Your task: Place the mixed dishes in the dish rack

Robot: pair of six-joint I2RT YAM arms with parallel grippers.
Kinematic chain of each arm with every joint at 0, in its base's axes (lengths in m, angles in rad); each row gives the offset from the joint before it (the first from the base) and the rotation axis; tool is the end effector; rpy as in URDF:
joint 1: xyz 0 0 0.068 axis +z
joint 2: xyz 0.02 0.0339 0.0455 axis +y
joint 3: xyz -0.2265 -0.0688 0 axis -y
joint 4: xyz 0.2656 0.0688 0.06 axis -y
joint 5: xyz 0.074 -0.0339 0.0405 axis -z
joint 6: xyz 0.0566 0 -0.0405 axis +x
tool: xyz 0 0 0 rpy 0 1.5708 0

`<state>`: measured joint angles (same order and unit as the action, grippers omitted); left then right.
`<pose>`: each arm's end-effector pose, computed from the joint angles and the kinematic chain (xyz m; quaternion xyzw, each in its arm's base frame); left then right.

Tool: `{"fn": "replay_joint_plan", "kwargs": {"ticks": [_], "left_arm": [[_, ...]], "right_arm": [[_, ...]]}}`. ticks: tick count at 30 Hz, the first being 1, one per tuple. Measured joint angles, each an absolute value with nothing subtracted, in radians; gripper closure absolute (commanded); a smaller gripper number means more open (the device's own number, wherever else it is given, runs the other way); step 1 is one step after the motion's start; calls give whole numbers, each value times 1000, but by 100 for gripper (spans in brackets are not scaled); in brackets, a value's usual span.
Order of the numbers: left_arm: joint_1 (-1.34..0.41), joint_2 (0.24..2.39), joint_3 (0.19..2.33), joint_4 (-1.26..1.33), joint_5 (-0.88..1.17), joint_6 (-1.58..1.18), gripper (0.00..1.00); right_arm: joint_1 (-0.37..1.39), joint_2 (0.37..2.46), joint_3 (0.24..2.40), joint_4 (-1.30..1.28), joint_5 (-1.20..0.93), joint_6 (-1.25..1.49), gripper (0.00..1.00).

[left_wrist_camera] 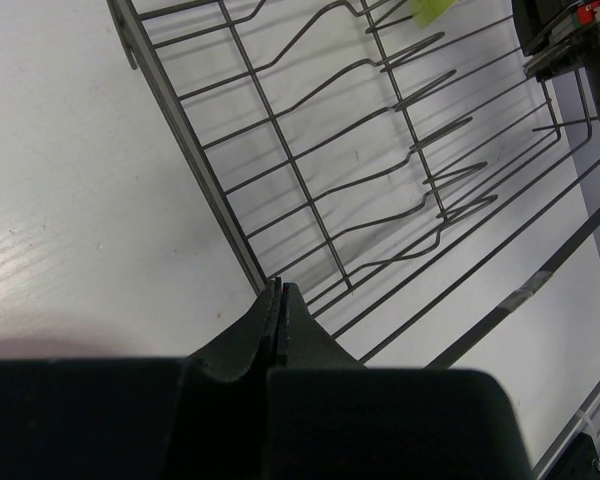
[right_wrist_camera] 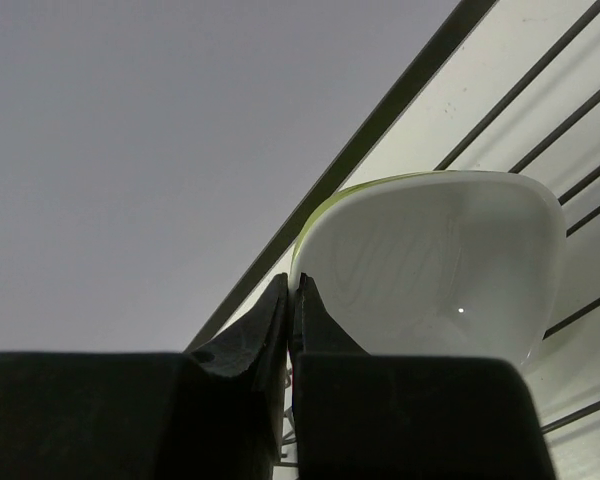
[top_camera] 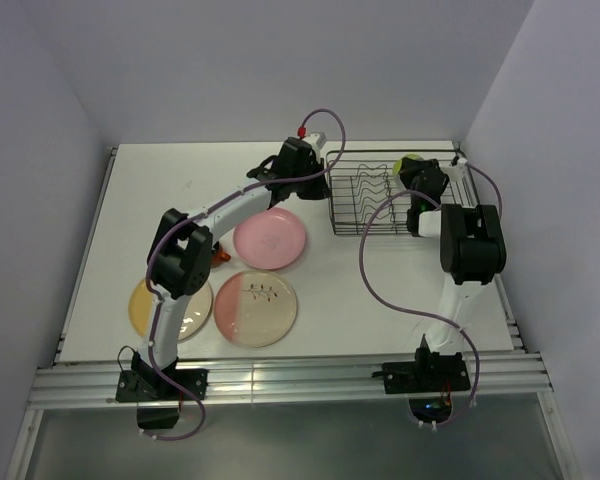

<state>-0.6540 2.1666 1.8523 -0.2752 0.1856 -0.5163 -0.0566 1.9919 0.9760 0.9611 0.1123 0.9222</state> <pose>0.4111 -0.3283 0.2039 0.1040 0.8731 -0.3273 0.3460 0.4325 -0.0309 0.1189 0.3749 0.6218 0.2509 0.6402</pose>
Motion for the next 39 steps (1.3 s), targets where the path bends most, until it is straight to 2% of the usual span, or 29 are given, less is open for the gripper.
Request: {"fn": "replay_joint_plan", "kwargs": {"ticks": [15,23,25,28,30,33,36,39], "left_arm": [[-648,2212,1912,-285,197,-514,100],[-648,2254,1962,-298,201,-522,73],[-647,2254,1962,-298,202,-530,68],[-646,2254,1962,-300,201,-536,67],[-645,2254,1962,-306,201,-536,67],[-641,2254,1962,-313,200,-536,73],[-638,2256,1962,-321,199,-537,81],[-635,2262,1962,-322,197,-537,95]], "right_arm": [[-25,1998,1007,917,181,933,100],[23,1953,1000,806,276,976,100],[36,1943,991,797,301,990,100],[50,1934,991,774,323,1008,100],[57,1924,991,752,336,1020,100],[68,1914,991,723,358,1041,100],[75,1913,991,715,380,1066,100],[77,1913,991,704,398,1103,100]]}}
